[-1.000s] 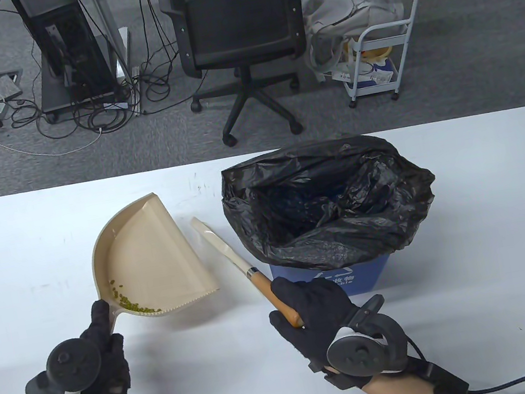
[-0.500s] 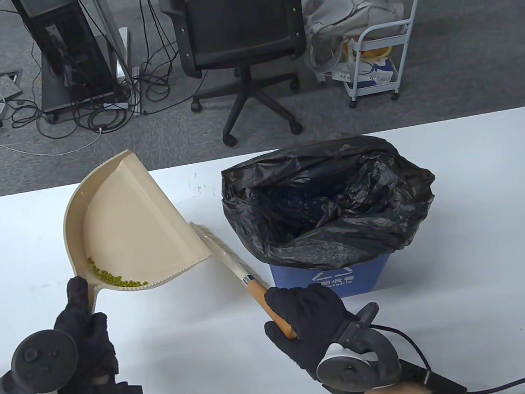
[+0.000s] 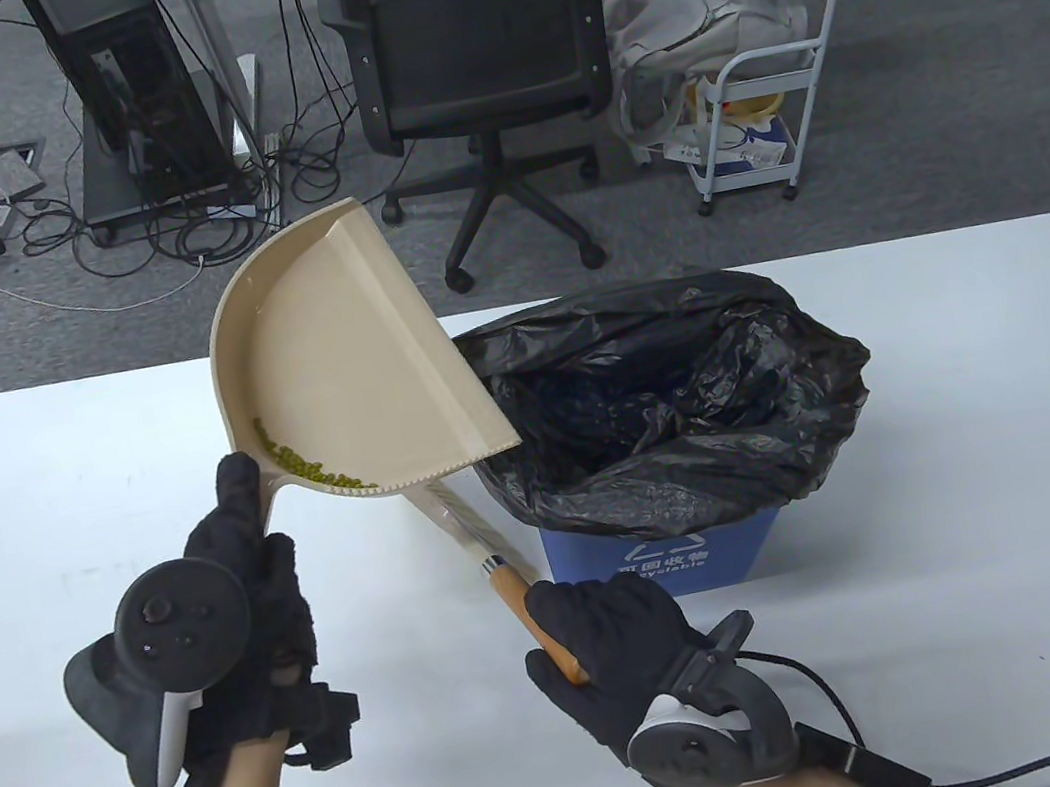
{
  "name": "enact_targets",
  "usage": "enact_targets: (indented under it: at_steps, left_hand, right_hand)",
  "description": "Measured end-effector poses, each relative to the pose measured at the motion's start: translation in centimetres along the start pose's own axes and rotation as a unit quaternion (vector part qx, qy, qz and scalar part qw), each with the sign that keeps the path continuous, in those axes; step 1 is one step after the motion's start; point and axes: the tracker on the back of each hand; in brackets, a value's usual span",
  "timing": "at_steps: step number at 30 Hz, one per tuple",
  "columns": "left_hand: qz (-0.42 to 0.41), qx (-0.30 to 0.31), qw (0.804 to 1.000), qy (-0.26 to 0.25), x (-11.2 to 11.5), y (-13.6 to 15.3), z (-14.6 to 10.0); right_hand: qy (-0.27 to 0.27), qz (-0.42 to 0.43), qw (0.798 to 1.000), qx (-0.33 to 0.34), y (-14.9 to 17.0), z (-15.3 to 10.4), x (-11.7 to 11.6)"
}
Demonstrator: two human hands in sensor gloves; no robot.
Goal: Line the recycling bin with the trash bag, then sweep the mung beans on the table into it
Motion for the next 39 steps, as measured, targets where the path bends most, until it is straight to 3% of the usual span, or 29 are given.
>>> enact_targets:
  at_steps: [11,24,39]
  left_hand:
    - [0.008,0.042,0.999,0.004,3.4,-5.6,0.7]
    - [0.010,0.078,0.997,0.005,5.7,-10.9,1.2]
    - [0.052,0.140,0.989,-0.021,7.3,-14.1,1.0]
  right_hand:
    - [-0.003,-0.007,1.000,0.007,-0.4,-0.1,-0.1]
    - [-0.005,-0.009,1.000,0.009,-0.5,-0.2,-0.2]
    - [-0.007,-0.014,1.000,0.015,-0.8,-0.2,-0.3]
Point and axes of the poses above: the tracker on the back of each hand, its own y axis roughly to the little-finger side, its own z axis roughly from the wrist to the fingertips, x = y × z, and after that the axes turned 14 degrees about -y, right-handed
